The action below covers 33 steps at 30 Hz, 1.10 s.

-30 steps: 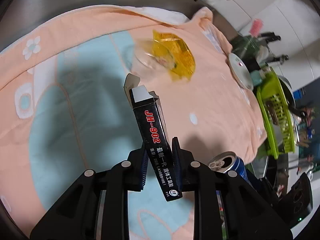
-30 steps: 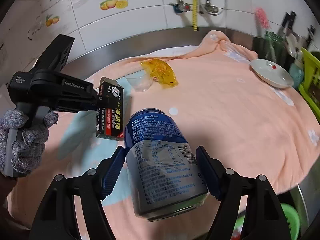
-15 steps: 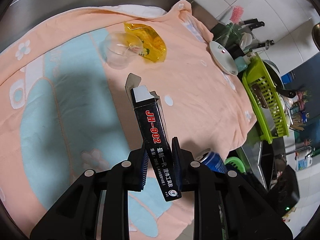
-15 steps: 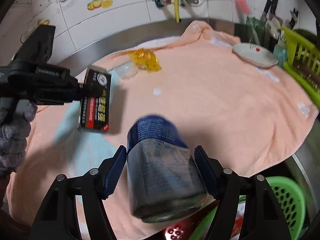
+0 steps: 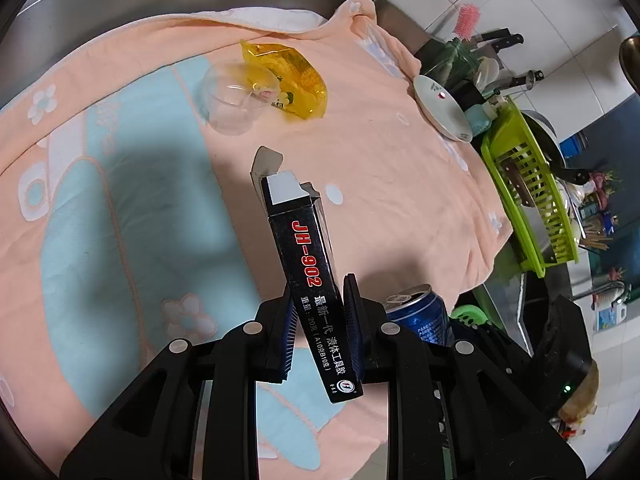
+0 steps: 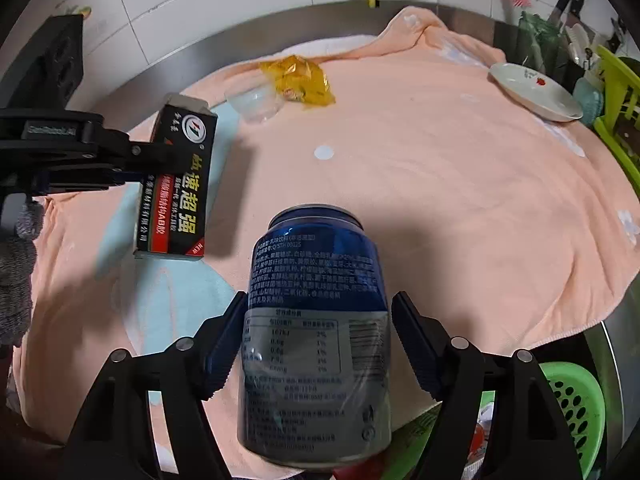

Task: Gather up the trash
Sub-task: 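Grasp the black box with the left tool while the right tool lifts the can, then drop the can into the green basket with the right tool while the left tool carries the box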

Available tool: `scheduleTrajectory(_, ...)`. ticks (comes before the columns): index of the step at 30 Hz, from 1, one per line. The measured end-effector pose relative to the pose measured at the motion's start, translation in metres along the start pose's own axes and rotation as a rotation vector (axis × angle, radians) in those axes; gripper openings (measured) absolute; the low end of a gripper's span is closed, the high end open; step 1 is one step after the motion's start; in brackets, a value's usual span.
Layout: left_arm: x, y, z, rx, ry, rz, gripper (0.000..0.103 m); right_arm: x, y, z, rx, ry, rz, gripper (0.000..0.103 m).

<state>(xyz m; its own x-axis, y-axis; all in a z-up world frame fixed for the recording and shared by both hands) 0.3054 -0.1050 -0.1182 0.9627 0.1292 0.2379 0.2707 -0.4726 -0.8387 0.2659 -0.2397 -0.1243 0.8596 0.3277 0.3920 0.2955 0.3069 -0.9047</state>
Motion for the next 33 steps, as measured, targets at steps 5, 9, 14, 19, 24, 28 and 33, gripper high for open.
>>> scheduleTrajectory(5,0.0,-0.003,0.0,-0.001,0.003,-0.004,0.022,-0.002,-0.007,0.002,-0.004,0.009,-0.038,0.064)
scheduleTrajectory(9,-0.004,-0.004,-0.009,-0.015,0.019,0.0,0.022,-0.009,-0.034,-0.01,-0.02,0.039,-0.076,0.063)
scheduleTrajectory(14,-0.014,-0.002,-0.039,-0.056,0.069,0.012,0.022,-0.044,-0.068,-0.057,-0.122,0.112,-0.08,0.064)
scheduleTrajectory(19,-0.03,0.012,-0.071,-0.08,0.122,0.044,0.022,-0.099,-0.074,-0.117,-0.223,0.213,-0.019,0.064)
scheduleTrajectory(24,-0.044,0.028,-0.104,-0.092,0.173,0.079,0.022,-0.149,-0.06,-0.157,-0.304,0.269,0.055,0.064)
scheduleTrajectory(28,-0.054,0.042,-0.126,-0.09,0.205,0.107,0.022,-0.177,-0.048,-0.18,-0.315,0.308,0.093,0.064)
scheduleTrajectory(33,-0.064,0.055,-0.149,-0.092,0.244,0.133,0.022,-0.192,-0.033,-0.193,-0.313,0.319,0.117,0.064)
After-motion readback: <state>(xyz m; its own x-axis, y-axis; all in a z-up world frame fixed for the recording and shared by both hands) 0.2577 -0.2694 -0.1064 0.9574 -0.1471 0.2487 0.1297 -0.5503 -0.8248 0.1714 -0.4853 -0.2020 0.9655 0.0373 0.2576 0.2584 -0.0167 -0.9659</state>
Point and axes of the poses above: each gripper's, at about its wrist camera, not at the fingertips, and y roughly the way its jaws point, z to its left, x to its top, the point moved 7 cm from there along y, roughly the way its jaws point, and after that the axes turned 8 degrees about z, right-handed, at the moved point
